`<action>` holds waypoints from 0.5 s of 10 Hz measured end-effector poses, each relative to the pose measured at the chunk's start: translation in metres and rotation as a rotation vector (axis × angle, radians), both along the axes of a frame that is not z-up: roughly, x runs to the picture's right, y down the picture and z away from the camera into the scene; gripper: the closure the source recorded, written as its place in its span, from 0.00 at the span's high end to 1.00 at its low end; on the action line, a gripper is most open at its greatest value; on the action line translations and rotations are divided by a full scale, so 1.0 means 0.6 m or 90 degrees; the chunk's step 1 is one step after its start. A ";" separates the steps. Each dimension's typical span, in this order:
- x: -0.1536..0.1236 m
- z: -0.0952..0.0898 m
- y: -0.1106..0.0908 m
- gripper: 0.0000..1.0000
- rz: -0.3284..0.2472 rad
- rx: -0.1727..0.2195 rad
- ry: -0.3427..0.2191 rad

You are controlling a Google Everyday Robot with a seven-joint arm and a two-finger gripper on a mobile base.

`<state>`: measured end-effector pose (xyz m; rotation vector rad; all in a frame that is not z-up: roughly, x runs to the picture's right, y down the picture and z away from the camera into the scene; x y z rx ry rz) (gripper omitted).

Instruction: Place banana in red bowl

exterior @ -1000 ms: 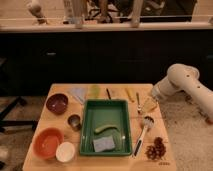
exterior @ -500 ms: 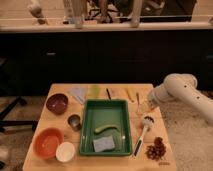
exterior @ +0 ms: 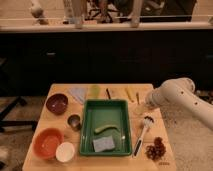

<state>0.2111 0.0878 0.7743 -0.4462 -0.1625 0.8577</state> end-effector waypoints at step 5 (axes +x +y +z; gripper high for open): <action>-0.003 0.004 0.003 0.80 0.068 0.007 -0.002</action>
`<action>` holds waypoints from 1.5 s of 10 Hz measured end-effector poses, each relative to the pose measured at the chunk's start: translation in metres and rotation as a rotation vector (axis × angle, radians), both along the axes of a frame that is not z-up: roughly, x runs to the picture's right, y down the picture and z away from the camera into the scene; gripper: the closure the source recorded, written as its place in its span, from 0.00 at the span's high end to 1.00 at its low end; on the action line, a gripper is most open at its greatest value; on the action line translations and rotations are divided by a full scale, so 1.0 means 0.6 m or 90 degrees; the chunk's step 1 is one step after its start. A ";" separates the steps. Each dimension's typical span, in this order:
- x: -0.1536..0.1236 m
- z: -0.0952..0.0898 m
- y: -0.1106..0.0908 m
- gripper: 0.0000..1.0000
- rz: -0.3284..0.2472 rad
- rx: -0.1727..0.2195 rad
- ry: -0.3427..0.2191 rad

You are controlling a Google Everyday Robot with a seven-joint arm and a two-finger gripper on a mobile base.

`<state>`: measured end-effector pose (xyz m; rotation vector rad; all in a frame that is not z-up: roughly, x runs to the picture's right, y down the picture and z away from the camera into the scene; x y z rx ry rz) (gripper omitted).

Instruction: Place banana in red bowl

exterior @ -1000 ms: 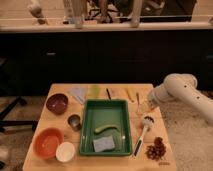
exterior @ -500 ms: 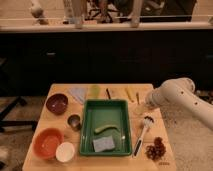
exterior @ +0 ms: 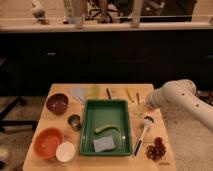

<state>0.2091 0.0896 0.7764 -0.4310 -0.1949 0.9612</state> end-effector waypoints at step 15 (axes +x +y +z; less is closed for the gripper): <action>-0.110 0.084 -0.058 0.80 0.128 0.009 0.028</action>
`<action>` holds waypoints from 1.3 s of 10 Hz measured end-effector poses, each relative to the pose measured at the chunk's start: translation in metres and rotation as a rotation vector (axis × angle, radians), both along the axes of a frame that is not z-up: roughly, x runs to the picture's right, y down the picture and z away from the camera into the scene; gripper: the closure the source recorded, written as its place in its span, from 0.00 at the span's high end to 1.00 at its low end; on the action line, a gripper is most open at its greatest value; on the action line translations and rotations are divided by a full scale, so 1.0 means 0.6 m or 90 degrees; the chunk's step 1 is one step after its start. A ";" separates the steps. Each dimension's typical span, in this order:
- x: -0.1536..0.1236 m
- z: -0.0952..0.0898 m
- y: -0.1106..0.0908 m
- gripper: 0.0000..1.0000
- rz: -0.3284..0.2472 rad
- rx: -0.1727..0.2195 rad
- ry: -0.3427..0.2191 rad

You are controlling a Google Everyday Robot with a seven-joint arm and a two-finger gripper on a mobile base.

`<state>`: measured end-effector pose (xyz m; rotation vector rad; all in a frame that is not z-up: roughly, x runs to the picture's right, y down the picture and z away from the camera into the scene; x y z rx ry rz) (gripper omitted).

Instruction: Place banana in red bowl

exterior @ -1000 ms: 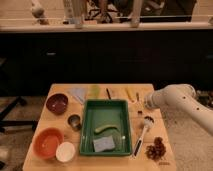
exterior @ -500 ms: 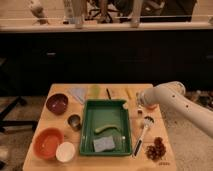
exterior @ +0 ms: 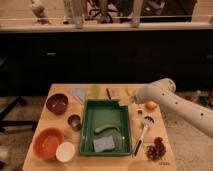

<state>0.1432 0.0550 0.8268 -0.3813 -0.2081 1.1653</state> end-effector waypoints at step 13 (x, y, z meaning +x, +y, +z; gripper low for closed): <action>-0.027 0.093 -0.059 0.80 0.026 -0.031 -0.002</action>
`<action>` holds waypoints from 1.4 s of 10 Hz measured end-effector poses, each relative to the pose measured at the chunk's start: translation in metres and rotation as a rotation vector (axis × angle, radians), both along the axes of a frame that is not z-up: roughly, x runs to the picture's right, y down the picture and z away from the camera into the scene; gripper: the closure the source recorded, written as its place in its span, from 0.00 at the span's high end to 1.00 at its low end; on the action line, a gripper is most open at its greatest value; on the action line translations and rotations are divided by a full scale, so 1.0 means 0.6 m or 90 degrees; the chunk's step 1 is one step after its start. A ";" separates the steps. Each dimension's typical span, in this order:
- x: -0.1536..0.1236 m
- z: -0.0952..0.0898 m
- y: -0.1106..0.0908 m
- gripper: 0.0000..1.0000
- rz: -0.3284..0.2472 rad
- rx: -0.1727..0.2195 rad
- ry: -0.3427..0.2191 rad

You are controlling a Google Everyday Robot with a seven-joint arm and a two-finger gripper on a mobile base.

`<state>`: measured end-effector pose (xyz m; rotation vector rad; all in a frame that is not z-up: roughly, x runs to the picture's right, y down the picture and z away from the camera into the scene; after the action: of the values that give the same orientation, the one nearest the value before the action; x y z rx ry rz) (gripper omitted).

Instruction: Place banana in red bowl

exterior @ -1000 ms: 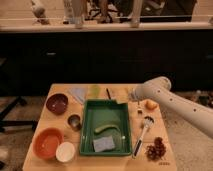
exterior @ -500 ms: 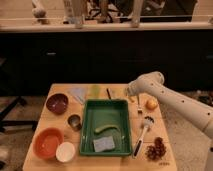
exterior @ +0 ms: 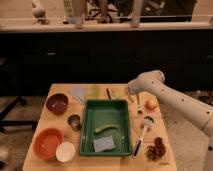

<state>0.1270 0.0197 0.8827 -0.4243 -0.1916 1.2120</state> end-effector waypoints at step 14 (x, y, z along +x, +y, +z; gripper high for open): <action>0.020 0.030 -0.016 0.80 0.001 -0.025 -0.037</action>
<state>0.1393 0.0104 0.9007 -0.4937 -0.2175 1.2072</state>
